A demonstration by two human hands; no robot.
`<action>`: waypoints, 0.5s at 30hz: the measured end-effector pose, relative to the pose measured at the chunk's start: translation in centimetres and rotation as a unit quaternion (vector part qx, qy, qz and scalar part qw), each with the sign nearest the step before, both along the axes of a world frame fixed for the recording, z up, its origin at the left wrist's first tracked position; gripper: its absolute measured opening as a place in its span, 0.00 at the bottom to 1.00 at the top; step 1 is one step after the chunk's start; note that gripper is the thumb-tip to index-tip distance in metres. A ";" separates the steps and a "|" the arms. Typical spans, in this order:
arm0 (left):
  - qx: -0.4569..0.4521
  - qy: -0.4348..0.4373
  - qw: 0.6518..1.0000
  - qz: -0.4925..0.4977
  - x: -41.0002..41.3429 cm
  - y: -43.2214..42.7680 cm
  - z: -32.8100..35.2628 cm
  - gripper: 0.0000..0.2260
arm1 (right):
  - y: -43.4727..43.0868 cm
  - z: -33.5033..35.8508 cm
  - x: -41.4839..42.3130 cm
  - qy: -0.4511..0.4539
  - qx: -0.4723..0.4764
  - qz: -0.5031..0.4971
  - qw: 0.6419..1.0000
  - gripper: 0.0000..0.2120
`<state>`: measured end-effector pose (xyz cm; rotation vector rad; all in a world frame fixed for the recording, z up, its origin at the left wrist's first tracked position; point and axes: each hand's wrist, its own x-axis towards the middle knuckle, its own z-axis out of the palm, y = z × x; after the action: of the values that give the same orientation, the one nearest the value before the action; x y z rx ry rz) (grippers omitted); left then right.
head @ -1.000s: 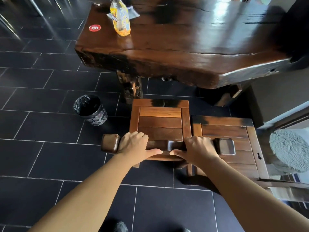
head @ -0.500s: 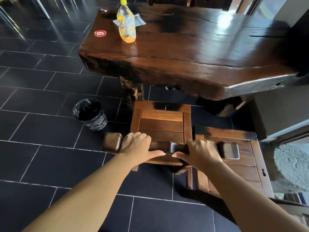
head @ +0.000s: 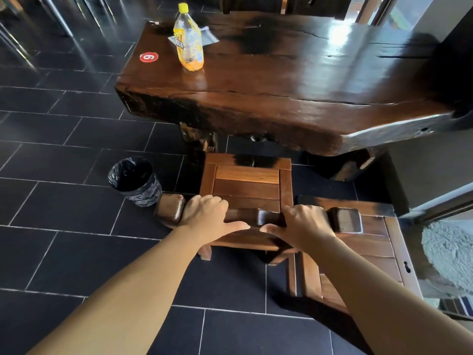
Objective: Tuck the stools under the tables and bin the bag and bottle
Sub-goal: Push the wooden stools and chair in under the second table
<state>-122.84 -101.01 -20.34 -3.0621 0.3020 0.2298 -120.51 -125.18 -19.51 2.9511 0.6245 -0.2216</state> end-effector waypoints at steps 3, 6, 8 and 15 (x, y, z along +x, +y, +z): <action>-0.001 0.000 1.000 0.000 0.7 0.0 0.3 0.32 | 0.2 0.6 0.7 0.002 0.001 0.007 1.000 0.33; -0.002 0.003 1.000 0.007 1.9 0.2 0.4 0.34 | 0.5 0.8 2.0 0.013 0.003 0.003 1.000 0.33; 0.000 0.002 1.000 0.013 2.6 0.3 0.3 0.36 | 0.7 0.6 3.0 0.012 0.000 0.008 1.000 0.33; 0.001 0.001 1.000 0.008 4.5 0.8 0.4 0.32 | 1.1 0.0 5.3 -0.003 -0.028 0.015 0.999 0.35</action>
<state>-118.39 -100.25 -19.98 -3.0634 0.2767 0.2329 -115.19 -124.03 -19.49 2.8854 0.6494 -0.2240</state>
